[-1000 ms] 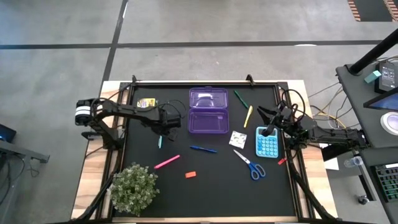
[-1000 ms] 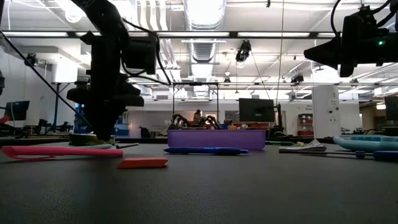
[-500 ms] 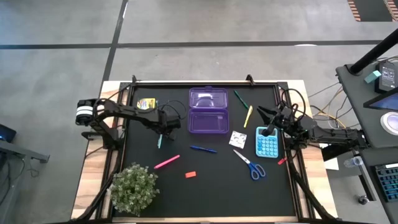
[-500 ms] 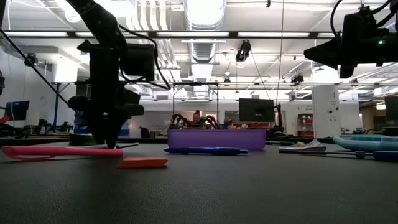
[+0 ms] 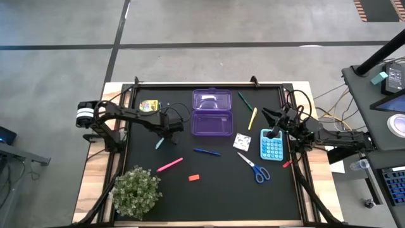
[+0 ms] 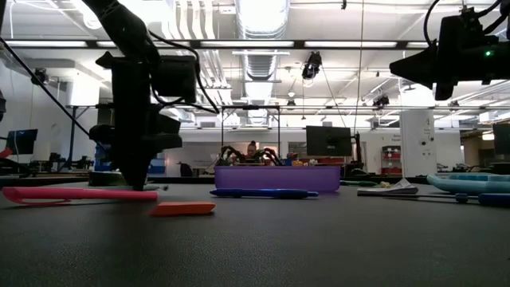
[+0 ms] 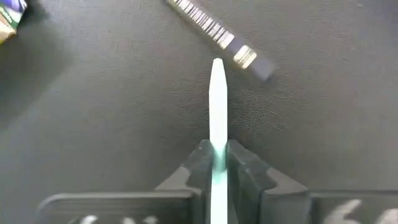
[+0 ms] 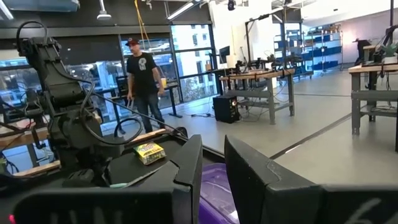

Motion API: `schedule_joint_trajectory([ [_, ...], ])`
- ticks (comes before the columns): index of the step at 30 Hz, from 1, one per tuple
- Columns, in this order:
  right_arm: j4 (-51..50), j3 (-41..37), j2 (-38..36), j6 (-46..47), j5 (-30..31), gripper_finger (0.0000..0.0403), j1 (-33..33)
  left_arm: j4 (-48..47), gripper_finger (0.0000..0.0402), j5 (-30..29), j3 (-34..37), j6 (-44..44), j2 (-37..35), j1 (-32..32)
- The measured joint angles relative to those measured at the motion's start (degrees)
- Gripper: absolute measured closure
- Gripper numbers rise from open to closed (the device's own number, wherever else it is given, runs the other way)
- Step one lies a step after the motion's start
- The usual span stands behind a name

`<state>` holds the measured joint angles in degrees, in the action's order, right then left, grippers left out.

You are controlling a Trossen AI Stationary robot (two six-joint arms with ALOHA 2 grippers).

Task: Pack school essentials
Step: Put the light blue pen into the purple box

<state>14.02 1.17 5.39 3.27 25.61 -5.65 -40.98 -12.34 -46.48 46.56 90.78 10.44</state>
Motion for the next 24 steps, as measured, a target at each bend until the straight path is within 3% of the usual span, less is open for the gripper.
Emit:
schedule_joint_trajectory([
  [9,0.01,0.0,-0.02,0.26,0.0,0.0344,-0.01,-6.59,0.0398,-6.2,-5.14,-8.09,-5.67,-0.42],
  [12,0.4,0.0,-0.04,-1.19,0.04,0.0344,-0.01,-4.69,0.0399,-6.7,-8.33,-12.85,-7.63,-0.4],
  [15,0.42,0.02,-0.04,-1.61,0.07,0.0344,-0.02,4.73,0.0399,-5.67,-10.34,-24.0,-9.25,-0.53],
  [18,0.37,0.02,0.0,-1.83,0.1,0.0344,0.0,19.78,0.04,-0.15,-11.09,-35.43,-8.92,-0.63],
  [21,0.37,0.02,-0.02,-1.81,0.07,0.0344,-0.02,31.66,0.04,1.26,-13.11,-39.96,-6.13,0.12],
  [24,0.11,0.02,-0.02,-1.34,-0.02,0.0344,0.0,37.16,0.04,1.86,-14.4,-45.16,-1.48,0.96],
])
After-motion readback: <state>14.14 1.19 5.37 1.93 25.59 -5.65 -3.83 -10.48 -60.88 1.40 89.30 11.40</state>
